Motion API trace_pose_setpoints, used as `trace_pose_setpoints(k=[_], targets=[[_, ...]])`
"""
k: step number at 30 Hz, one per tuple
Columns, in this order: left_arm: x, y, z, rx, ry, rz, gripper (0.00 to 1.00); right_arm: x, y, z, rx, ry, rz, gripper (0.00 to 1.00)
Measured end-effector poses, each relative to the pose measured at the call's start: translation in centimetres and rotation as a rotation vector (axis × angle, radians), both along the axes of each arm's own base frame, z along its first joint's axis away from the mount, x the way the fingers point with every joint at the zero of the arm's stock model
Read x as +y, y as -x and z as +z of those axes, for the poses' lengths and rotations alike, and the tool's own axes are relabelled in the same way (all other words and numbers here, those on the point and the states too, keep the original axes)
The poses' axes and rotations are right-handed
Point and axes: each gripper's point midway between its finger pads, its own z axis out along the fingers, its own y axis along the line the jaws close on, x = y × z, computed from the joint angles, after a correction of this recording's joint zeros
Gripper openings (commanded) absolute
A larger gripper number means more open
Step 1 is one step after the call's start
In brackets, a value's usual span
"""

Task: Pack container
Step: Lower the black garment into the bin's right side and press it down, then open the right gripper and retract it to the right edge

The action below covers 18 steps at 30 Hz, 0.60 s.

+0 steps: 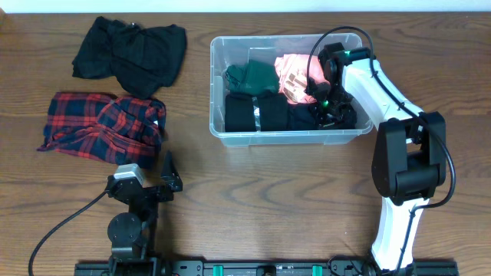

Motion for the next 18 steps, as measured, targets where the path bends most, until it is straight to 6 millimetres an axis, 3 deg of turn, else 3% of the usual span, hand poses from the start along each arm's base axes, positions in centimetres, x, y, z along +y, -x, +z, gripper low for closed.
trace_pose_setpoints(k=[4,6,9,11,12,14,18], targets=[[0.0,0.0,0.0,0.000,0.000,0.000,0.98,0.4,-0.6,1.7,-0.013,-0.017,-0.005,0.01],[0.0,0.0,0.0,0.000,0.000,0.000,0.98,0.9,-1.5,3.2,-0.049,-0.043,-0.010,0.09],[0.0,0.0,0.0,0.000,0.000,0.000,0.98,1.7,-3.0,7.0,-0.141,-0.087,-0.024,0.49],[0.0,0.0,0.0,0.000,0.000,0.000,0.98,2.0,-4.4,10.8,-0.252,-0.123,-0.034,0.64],[0.0,0.0,0.0,0.000,0.000,0.000,0.98,2.1,-5.0,12.8,-0.312,-0.144,-0.044,0.78],[0.0,0.0,0.0,0.000,0.000,0.000,0.98,1.8,-6.2,17.0,-0.440,-0.183,-0.079,0.96],[0.0,0.0,0.0,0.000,0.000,0.000,0.98,-2.5,-8.5,25.0,-0.705,-0.233,-0.224,0.99]])
